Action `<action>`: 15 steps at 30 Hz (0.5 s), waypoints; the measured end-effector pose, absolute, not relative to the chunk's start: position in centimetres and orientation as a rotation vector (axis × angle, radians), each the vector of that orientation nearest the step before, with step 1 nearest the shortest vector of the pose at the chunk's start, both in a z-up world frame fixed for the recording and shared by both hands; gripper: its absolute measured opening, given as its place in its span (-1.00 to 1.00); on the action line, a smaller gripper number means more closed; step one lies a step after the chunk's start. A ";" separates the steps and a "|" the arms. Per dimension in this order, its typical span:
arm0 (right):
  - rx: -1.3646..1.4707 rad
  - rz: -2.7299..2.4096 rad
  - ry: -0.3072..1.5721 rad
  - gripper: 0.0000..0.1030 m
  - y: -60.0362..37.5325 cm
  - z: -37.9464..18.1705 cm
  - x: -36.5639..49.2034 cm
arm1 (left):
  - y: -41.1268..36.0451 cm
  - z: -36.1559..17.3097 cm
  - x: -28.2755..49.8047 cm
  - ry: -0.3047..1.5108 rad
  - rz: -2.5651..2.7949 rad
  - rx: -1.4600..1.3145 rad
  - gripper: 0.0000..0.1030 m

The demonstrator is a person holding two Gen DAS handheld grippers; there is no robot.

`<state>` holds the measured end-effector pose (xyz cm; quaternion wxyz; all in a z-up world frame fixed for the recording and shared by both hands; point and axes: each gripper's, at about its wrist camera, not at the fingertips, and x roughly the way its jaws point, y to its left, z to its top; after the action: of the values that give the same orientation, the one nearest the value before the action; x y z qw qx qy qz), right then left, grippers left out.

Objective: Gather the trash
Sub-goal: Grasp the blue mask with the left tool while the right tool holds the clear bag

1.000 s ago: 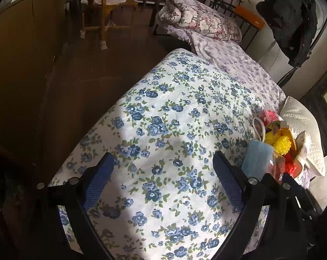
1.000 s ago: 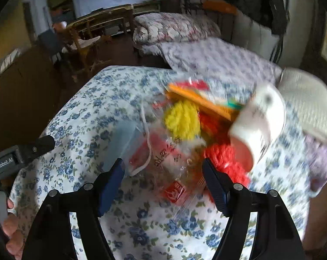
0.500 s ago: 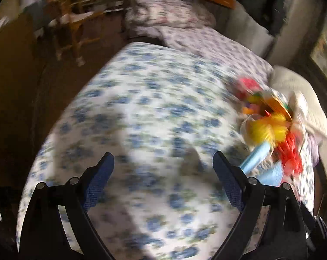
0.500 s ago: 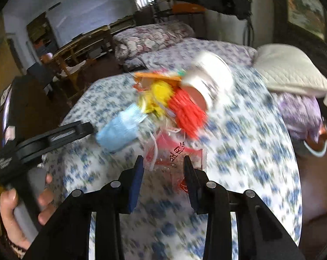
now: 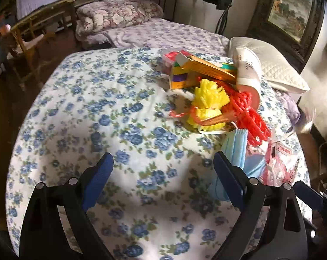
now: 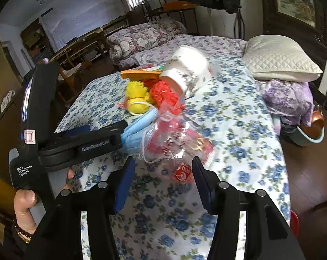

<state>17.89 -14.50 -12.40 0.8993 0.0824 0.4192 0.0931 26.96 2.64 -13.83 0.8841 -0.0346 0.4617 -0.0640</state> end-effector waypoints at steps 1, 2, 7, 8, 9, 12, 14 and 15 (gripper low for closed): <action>0.171 0.184 0.865 0.05 -14.9 -12.3 17.7 | 2.7 -13.9 27.0 0.969 -0.148 -0.090 0.75; 0.174 0.169 0.862 0.05 -15.5 -12.3 17.3 | 2.8 -13.8 26.9 0.976 -0.160 -0.104 0.75; 0.196 0.140 0.862 0.06 -17.4 -12.3 16.5 | 3.2 -12.8 25.9 0.964 -0.190 -0.127 0.75; 0.199 0.138 0.863 0.06 -17.7 -12.3 16.4 | 3.2 -12.6 25.7 0.959 -0.196 -0.131 0.75; 0.204 0.135 0.864 0.06 -18.0 -12.4 16.3 | 3.3 -12.4 25.5 0.953 -0.205 -0.137 0.75; 0.216 0.136 0.862 0.06 -18.3 -12.5 16.0 | 3.0 -11.8 24.9 0.931 -0.266 -0.156 0.75; 0.228 0.142 0.858 0.06 -18.5 -12.4 16.0 | 2.3 -11.9 24.9 0.931 -0.306 -0.150 0.75; 0.232 0.144 0.856 0.06 -18.6 -12.4 16.0 | 1.7 -12.2 25.0 0.934 -0.313 -0.137 0.75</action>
<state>16.01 -18.57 -12.36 0.9007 0.1122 0.4139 0.0698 24.95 1.72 -12.15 0.8788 -0.0655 0.4482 -0.1501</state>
